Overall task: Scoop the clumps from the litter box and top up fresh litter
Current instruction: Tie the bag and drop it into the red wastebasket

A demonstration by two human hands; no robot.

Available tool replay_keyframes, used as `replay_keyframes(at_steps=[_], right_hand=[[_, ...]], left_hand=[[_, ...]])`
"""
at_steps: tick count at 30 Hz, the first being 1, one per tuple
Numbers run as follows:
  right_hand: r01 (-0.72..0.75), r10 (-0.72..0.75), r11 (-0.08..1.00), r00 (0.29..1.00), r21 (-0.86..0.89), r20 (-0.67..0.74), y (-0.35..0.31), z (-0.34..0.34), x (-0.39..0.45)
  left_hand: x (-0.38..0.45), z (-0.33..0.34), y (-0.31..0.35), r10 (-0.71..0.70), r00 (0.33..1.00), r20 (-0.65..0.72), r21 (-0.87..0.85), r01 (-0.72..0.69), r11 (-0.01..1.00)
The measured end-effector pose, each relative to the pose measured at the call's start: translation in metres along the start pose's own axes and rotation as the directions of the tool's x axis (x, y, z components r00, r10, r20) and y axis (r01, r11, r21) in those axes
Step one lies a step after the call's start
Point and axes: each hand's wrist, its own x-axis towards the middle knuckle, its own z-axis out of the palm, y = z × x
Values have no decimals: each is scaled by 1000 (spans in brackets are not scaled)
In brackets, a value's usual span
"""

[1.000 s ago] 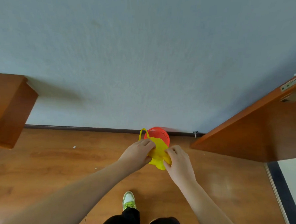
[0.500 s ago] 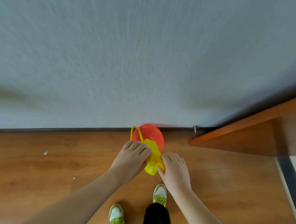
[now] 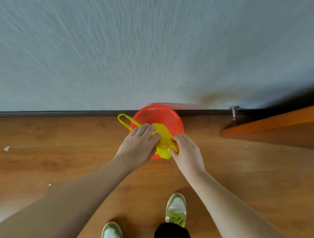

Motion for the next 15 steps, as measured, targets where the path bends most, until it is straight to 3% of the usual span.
replay_keyframes(at_steps=[5,9,15], right_hand=[[-6,6,1000,998,-11,64,19,49,28],[5,-3,1000,993,-21,116,35,83,42],[12,-4,999,986,-46,167,50,107,58]], left_hand=[[10,46,-21,-48,985,166,-29,53,998],[13,77,-33,-61,980,192,-38,70,997],[24,107,-44,-41,986,162,87,28,996]])
